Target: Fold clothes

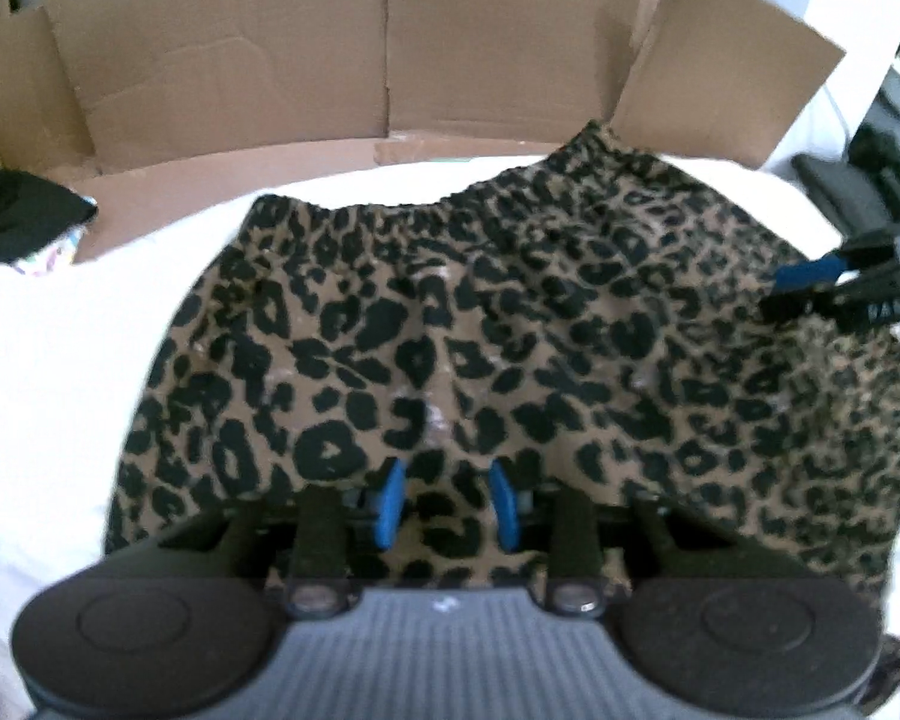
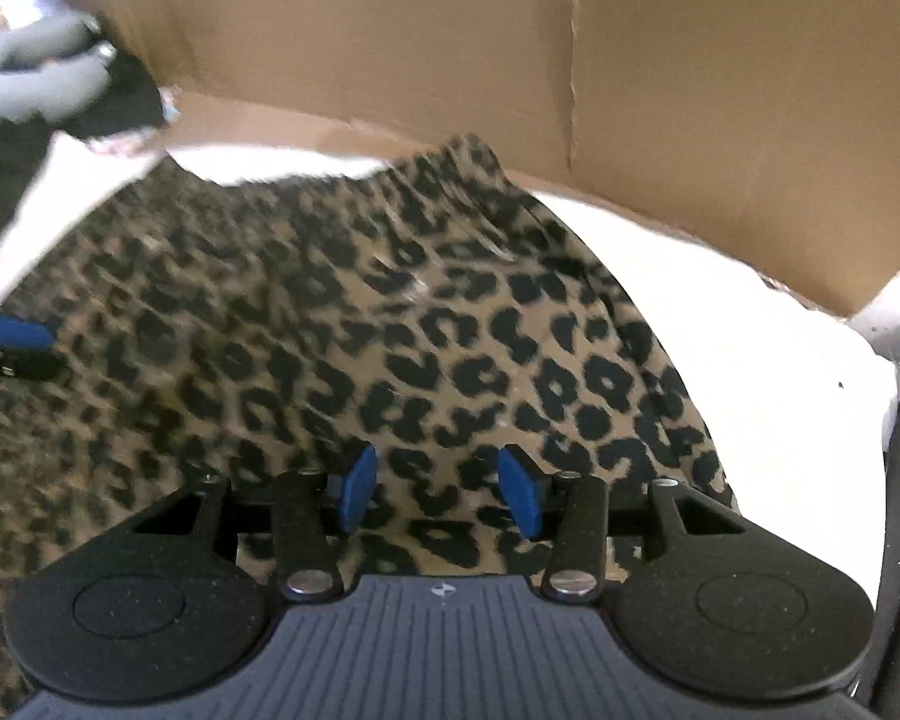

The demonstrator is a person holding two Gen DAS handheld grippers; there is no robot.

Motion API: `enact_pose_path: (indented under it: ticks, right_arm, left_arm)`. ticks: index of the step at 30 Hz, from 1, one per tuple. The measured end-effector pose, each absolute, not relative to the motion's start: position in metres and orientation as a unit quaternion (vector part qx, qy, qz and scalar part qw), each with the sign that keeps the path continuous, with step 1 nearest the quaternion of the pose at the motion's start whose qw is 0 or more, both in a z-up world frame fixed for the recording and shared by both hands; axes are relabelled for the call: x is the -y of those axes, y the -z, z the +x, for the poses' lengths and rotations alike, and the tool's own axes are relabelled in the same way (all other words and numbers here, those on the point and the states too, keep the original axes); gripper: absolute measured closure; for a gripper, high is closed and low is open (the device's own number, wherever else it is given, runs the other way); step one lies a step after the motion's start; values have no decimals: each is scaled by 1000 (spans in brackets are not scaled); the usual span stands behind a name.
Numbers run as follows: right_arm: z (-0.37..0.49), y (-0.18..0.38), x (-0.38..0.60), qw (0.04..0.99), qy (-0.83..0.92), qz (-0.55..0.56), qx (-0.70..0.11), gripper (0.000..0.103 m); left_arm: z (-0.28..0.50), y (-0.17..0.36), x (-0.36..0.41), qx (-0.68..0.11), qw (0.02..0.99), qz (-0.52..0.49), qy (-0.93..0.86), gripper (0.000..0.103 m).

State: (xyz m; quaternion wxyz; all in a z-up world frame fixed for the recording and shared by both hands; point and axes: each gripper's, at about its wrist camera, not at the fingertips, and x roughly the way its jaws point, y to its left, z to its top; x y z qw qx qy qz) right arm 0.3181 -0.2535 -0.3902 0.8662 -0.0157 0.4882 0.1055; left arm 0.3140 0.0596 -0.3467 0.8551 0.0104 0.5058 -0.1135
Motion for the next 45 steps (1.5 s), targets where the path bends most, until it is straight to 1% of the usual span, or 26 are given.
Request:
enact_pose_path:
  ticks: [3,7,11,22,30,34,39,43,45]
  right_arm:
    - [311,391,236,857,-135,-33,-496,51]
    - [300,407,215,838,-157,-72,-517,51]
    - [290,412,214,824,-162,-97,-534,51]
    - [265,413,258,799,-148,-97,-575,50]
    - [246,413,310,791,-106,-68,-599,50]
    - [239,404,324,789,-87,-49,-607,50]
    - [233,381,330,805,-86,-2,-587,50]
    - [236,364,325,820,-89,1,-566,50]
    - [236,356,324,827,-89,-7,-555,50]
  left_arm:
    - [311,351,-54,-514,849,7,122,69]
    - [305,363,-43,-529,839,20,127,69]
    - [292,368,-40,-536,833,43,130,68]
    - [257,364,-56,-558,817,52,137,66]
    - [234,352,-76,-570,810,48,130,66]
    - [230,348,-67,-567,810,39,144,66]
    - [228,355,-51,-570,806,49,152,66]
    - [228,359,-46,-565,806,90,153,64]
    - [229,353,-51,-564,808,88,147,65]
